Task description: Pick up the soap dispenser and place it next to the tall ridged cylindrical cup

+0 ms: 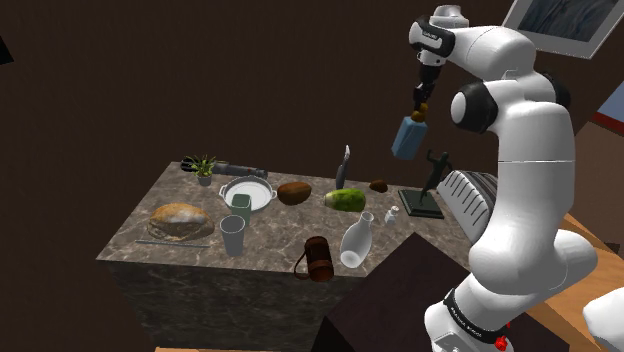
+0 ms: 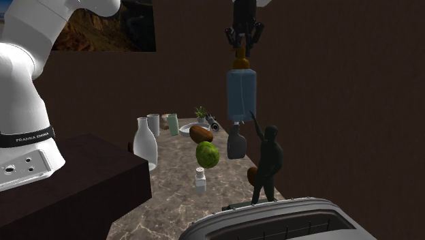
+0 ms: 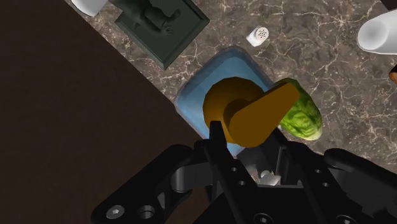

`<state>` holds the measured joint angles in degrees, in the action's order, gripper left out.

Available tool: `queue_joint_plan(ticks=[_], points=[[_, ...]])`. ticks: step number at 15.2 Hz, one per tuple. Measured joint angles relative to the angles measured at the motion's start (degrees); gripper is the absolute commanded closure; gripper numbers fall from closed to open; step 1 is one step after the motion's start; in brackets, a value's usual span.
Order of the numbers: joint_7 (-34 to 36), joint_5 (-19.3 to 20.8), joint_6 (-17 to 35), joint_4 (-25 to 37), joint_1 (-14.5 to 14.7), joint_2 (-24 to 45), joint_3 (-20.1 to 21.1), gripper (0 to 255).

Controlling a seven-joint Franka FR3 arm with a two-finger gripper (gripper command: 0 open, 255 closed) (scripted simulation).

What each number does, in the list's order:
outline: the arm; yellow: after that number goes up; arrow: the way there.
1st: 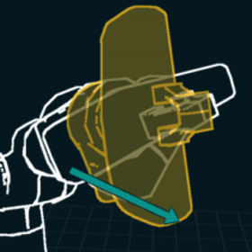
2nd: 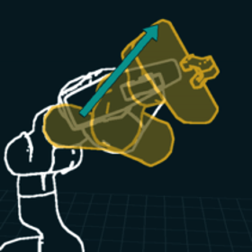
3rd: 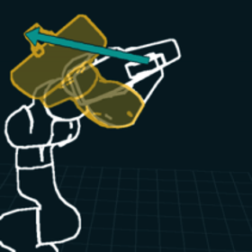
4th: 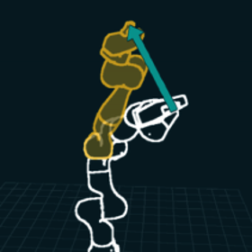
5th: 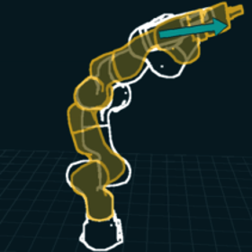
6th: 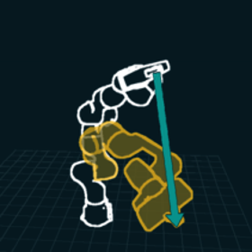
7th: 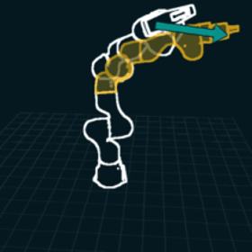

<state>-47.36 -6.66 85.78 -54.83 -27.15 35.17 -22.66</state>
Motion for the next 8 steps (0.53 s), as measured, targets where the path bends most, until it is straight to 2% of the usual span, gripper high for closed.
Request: queue_joint_plan(ticks=[5,6,8], points=[[-0.09,-0.84,-5.94,9.09,-1.87,3.0,0.3,255],[0.35,-0.62,-5.95,8.27,-1.2,2.26,0.27,255],[1.98,0.5,-3.94,2.08,1.89,-1.71,0.07,255]])
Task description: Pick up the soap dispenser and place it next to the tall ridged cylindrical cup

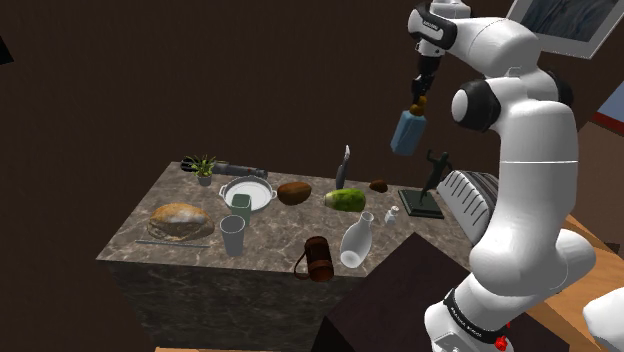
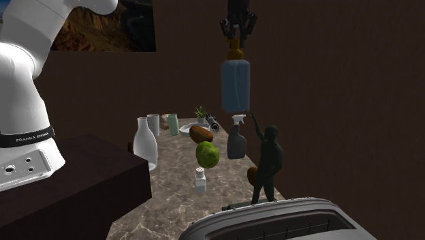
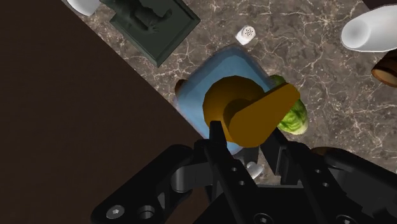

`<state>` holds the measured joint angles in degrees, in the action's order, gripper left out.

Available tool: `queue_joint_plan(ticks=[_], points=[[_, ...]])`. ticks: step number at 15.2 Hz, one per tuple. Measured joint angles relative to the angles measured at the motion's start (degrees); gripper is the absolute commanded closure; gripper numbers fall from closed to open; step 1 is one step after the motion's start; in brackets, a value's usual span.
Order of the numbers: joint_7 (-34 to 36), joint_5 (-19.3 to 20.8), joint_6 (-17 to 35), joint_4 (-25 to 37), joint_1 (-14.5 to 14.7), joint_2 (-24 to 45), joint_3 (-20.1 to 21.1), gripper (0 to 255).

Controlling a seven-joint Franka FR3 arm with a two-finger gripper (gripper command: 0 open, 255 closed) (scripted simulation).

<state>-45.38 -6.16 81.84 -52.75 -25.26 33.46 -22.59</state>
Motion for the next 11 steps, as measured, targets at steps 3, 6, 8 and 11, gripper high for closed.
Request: queue_joint_plan(ticks=[3,6,8,11], points=[[3.05,1.54,2.99,-7.92,4.3,-4.8,0.12,255],[6.83,3.27,4.73,-14.84,8.68,-9.86,0.61,255],[9.45,4.14,5.86,-18.36,11.15,-12.19,1.16,255],[13.32,5.32,6.76,-22.62,14.49,-15.42,2.13,255]])
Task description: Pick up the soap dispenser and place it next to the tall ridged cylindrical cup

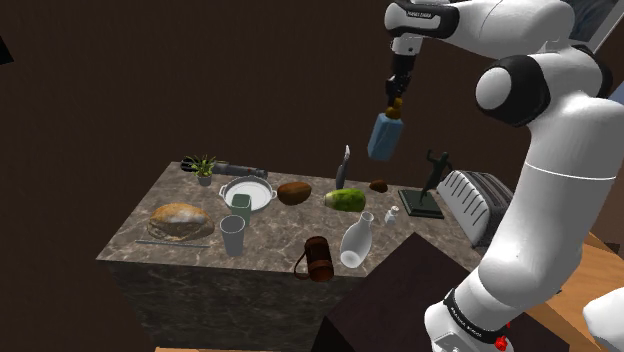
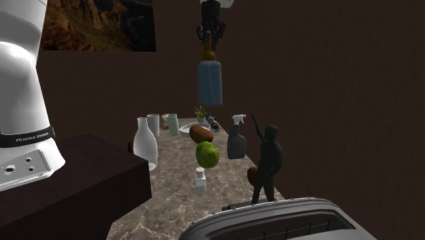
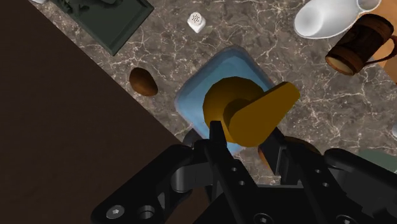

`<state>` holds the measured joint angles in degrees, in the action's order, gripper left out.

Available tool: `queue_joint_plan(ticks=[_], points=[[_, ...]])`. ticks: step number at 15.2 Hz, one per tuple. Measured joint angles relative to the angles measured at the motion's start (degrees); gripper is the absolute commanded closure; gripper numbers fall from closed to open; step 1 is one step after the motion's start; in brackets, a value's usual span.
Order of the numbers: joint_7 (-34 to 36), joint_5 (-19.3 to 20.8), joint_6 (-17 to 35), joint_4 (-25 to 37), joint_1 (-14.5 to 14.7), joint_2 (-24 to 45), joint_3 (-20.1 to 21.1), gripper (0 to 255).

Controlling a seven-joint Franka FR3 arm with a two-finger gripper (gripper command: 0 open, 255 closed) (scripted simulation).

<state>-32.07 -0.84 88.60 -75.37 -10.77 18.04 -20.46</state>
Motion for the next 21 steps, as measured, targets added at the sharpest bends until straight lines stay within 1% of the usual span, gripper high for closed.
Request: queue_joint_plan(ticks=[5,7,10,17,21], points=[[6.78,1.31,0.98,-4.95,5.0,-3.79,2.15,255],[9.1,1.37,0.64,-4.94,6.47,-3.96,3.0,255],[13.29,1.87,0.86,-7.13,9.29,-5.79,4.52,255],[22.25,1.84,0.16,-6.97,14.78,-5.86,8.03,255],[27.05,1.5,-1.14,-4.36,17.67,-4.35,9.95,255]])
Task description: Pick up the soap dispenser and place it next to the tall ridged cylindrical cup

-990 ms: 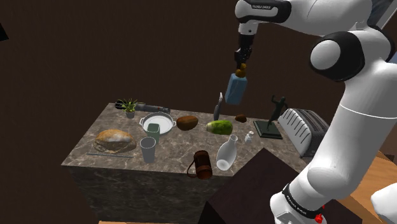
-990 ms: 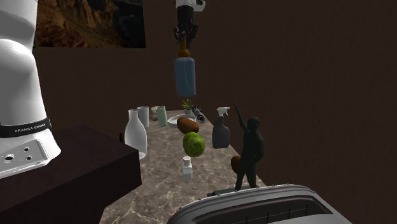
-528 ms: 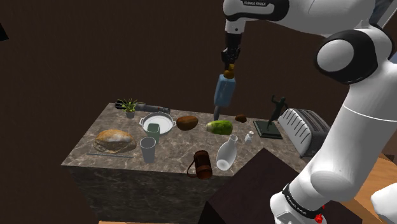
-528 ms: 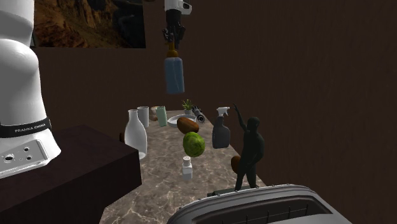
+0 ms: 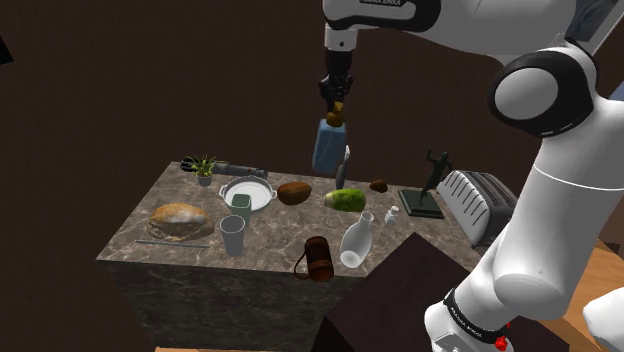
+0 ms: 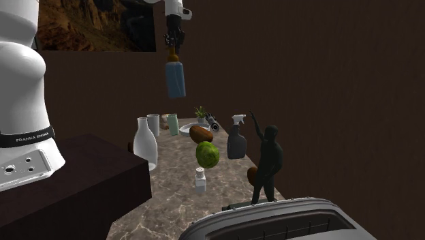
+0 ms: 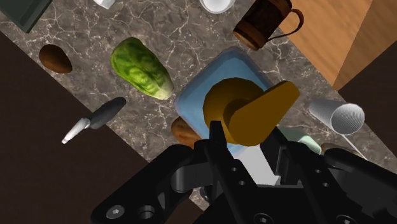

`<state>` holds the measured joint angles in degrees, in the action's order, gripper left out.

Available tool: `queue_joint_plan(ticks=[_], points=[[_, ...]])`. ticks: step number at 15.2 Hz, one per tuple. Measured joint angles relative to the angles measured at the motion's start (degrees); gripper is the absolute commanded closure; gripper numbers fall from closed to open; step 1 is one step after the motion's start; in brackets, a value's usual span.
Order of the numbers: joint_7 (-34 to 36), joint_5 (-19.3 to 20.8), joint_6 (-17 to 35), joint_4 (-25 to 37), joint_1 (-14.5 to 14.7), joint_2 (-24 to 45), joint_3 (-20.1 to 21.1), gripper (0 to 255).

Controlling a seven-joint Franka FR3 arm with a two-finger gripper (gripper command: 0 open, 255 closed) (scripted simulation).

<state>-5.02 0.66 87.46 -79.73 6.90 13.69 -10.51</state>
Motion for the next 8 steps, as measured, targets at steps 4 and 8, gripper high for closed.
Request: queue_joint_plan(ticks=[4,8], points=[[4.68,-0.4,-1.64,3.82,2.83,2.41,1.82,255],[9.32,-0.83,-2.77,8.26,5.66,5.88,3.53,255]])
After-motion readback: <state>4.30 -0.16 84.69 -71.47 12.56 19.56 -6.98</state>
